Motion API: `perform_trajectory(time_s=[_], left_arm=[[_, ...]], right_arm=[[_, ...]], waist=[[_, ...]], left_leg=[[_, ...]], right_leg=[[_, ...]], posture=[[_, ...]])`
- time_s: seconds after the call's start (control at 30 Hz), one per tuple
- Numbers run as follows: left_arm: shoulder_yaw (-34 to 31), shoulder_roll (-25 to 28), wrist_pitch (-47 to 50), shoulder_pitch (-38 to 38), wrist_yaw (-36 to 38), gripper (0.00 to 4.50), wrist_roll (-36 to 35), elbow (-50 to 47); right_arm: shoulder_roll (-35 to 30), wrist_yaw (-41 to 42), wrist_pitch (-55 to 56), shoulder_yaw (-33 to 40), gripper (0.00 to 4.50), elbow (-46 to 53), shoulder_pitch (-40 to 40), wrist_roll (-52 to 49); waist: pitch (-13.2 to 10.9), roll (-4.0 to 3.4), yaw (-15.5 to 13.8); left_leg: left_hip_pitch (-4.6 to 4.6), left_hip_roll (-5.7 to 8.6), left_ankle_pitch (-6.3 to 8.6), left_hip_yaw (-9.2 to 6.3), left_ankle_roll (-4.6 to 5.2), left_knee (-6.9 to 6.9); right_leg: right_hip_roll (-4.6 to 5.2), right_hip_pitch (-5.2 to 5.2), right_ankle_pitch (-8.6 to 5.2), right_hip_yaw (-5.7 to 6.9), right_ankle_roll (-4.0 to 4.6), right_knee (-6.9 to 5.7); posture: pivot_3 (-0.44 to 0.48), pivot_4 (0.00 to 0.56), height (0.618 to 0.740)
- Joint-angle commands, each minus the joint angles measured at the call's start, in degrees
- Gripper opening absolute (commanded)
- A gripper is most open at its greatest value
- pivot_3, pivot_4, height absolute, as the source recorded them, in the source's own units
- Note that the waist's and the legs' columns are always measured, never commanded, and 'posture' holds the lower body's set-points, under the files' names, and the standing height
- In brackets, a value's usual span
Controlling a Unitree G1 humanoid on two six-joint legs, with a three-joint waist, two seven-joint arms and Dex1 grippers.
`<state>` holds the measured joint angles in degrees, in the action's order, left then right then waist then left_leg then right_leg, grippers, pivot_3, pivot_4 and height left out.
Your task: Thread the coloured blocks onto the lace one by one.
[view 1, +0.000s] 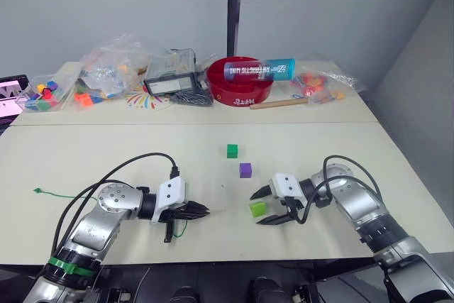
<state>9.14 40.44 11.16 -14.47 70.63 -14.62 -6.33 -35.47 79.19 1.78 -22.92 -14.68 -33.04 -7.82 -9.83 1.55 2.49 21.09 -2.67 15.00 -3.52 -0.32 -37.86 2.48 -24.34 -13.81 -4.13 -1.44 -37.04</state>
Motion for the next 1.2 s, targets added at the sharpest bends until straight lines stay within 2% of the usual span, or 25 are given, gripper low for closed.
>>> perform_trajectory(time_s=[0.03,0.1,0.13,0.3,0.43,0.53,1.0,1.2], left_arm=[[-1.88,0.92,0.31,0.91,-0.67,0.00,-1.50,-3.15],[-1.97,1.06,0.44,1.10,-0.84,0.00,-1.60,-3.48],[-1.99,1.11,0.45,1.11,-0.90,0.00,-1.64,-3.57],[-1.74,1.03,0.24,0.68,-1.11,0.00,-1.82,-3.55],[-0.48,0.07,0.91,-0.88,-1.52,0.00,-1.55,-3.69],[0.70,-0.75,0.90,-2.21,-2.04,0.00,-0.74,-2.84],[5.35,-2.41,-0.81,-6.22,-4.62,0.00,6.54,1.18],[6.11,-4.32,1.81,-6.85,-5.86,0.00,6.42,-1.43]], right_arm=[[1.06,-0.15,1.03,0.67,1.86,-0.82,0.19,0.69],[1.22,-0.09,0.65,1.03,1.31,-0.76,0.46,0.62],[1.32,-0.34,0.24,1.34,1.29,-0.42,0.64,0.49],[2.33,-3.37,-4.40,2.39,1.29,3.06,1.12,0.53],[5.32,-11.66,-16.52,0.82,1.29,11.73,3.37,3.12],[6.77,-14.79,-20.35,-0.18,1.29,14.20,5.07,4.82],[6.15,-15.20,-22.03,-1.01,1.29,17.69,7.86,5.39],[6.21,-14.99,-23.67,-1.34,1.29,19.14,7.67,5.15]], waist=[[0.00,-0.01,0.08],[0.00,-0.01,0.11],[0.00,-0.01,0.10],[0.00,-0.01,0.17],[0.01,-0.01,0.19],[0.01,-0.01,0.25],[0.03,0.00,0.22],[0.02,0.00,0.20]], left_leg=[[-0.02,0.00,0.00,0.01,0.00,0.00],[-0.05,0.00,0.00,0.02,0.00,0.00],[-0.07,-0.01,0.00,0.01,0.00,0.00],[-0.08,0.00,0.00,0.01,-0.01,0.00],[-0.09,-0.01,-0.01,0.00,-0.01,0.00],[-0.09,-0.01,-0.01,0.00,-0.01,0.00],[-0.15,-0.01,0.00,0.00,0.00,0.00],[-0.12,-0.01,0.00,0.00,0.00,0.00]], right_leg=[[0.00,0.00,0.00,-0.01,0.01,-0.01],[-0.01,0.01,0.01,-0.02,0.01,-0.04],[-0.01,0.03,0.01,-0.01,0.02,-0.05],[-0.01,0.03,0.01,-0.01,0.02,-0.06],[-0.03,0.02,0.02,-0.01,0.03,-0.10],[-0.04,0.02,0.02,-0.01,0.03,-0.11],[-0.06,0.08,0.01,-0.01,0.02,-0.08],[-0.05,0.07,0.01,0.00,0.02,-0.08]], posture=[[0.000,0.150,0.731],[0.000,0.150,0.731],[0.000,0.150,0.731],[0.000,0.150,0.731],[0.000,0.150,0.731],[0.000,0.150,0.731],[0.000,0.150,0.731],[0.000,0.150,0.731]])
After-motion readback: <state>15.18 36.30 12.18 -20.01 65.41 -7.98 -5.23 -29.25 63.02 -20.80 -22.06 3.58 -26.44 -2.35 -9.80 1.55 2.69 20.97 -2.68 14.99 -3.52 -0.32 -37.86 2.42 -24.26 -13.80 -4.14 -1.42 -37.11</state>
